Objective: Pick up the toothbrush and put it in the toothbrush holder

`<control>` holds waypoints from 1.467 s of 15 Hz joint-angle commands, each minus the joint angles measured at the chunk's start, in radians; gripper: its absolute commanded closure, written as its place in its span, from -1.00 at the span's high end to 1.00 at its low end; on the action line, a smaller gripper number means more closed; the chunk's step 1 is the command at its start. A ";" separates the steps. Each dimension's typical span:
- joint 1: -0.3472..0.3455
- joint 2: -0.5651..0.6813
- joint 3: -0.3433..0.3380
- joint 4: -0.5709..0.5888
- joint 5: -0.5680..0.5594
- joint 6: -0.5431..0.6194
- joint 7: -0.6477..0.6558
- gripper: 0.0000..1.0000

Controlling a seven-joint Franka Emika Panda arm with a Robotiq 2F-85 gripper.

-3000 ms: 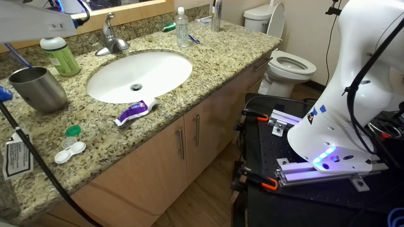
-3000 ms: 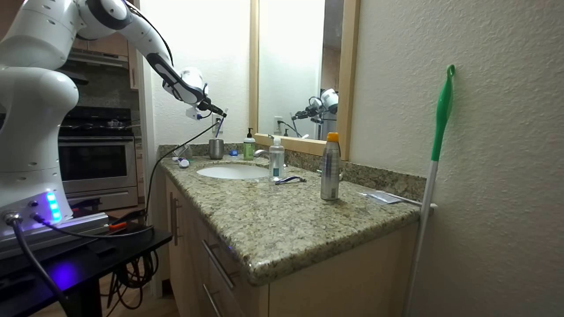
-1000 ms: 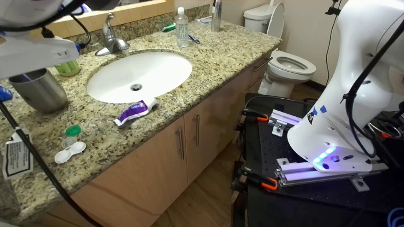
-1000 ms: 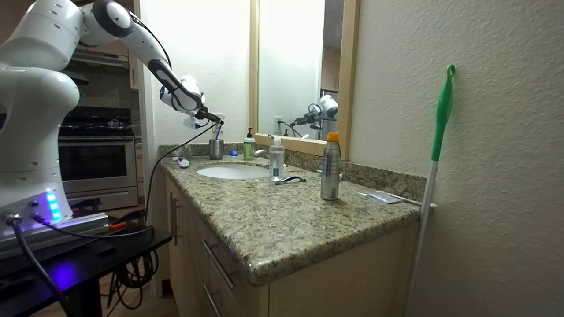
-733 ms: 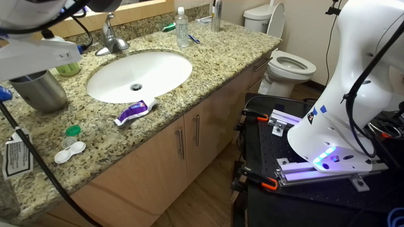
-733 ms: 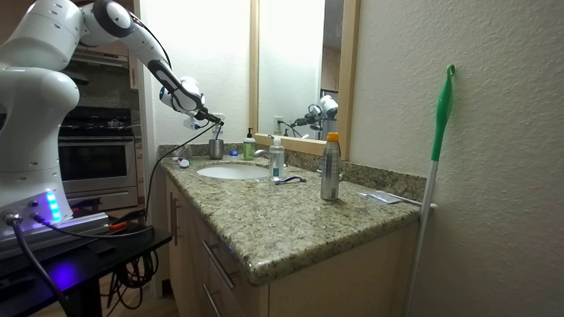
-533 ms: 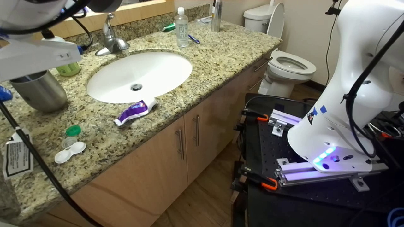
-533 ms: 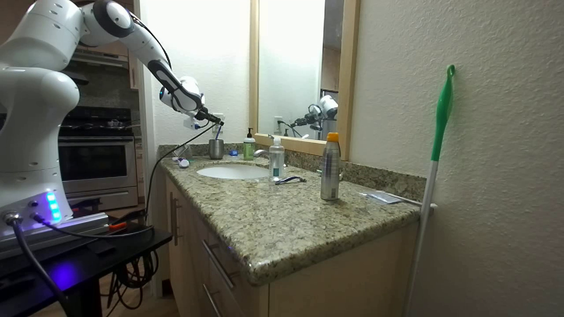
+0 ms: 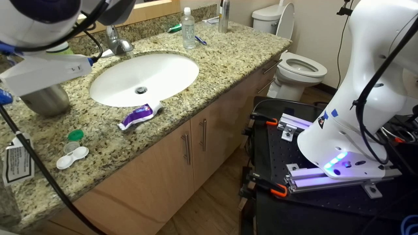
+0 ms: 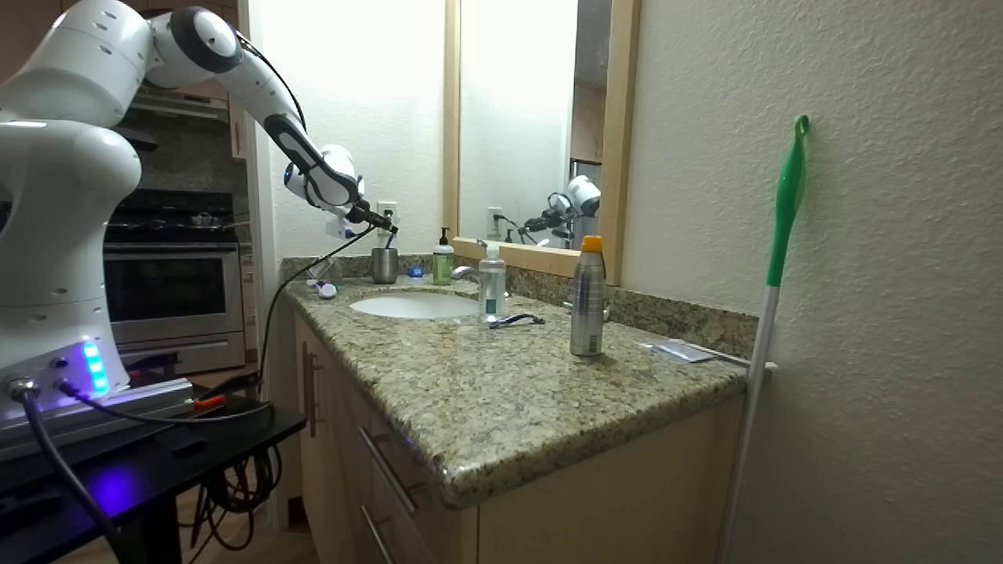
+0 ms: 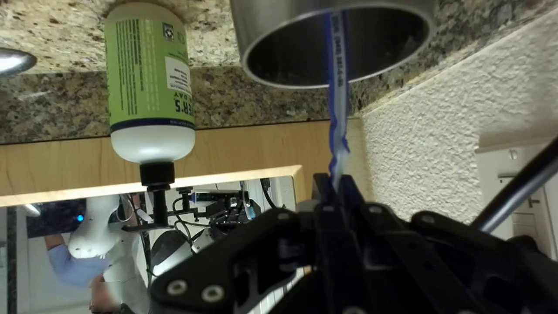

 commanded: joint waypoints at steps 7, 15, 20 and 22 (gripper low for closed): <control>-0.018 -0.005 -0.005 -0.019 0.247 0.041 -0.136 -0.10; -0.095 -0.151 0.065 -0.113 0.731 0.150 -0.534 0.97; -0.251 -0.370 0.271 -0.247 1.116 0.178 -0.875 1.00; -0.275 -0.458 0.297 -0.284 1.208 0.242 -0.906 1.00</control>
